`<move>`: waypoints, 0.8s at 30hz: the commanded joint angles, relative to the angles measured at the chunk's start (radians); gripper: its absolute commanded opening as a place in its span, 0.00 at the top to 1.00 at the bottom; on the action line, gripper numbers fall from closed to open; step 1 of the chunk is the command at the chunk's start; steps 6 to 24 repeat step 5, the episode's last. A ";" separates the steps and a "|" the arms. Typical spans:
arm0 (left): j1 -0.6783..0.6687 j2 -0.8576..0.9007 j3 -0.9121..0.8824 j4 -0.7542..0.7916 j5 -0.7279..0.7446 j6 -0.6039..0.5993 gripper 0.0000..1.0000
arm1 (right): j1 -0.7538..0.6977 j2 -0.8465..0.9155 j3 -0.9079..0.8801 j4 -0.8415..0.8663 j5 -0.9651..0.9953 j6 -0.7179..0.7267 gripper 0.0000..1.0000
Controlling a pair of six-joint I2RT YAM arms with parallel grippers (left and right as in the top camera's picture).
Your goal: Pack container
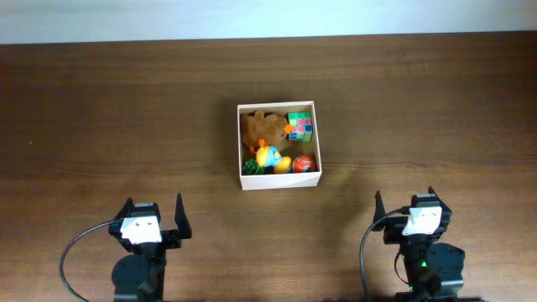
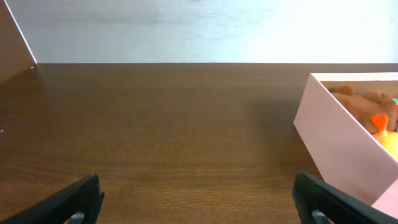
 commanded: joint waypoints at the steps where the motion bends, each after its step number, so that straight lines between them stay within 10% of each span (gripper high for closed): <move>1: 0.005 -0.010 -0.006 0.003 0.008 0.019 0.01 | 0.005 -0.011 -0.008 0.000 -0.012 -0.009 0.01; 24: 0.005 -0.010 -0.006 0.003 0.008 0.019 0.01 | 0.005 -0.011 -0.008 0.000 -0.012 -0.009 0.01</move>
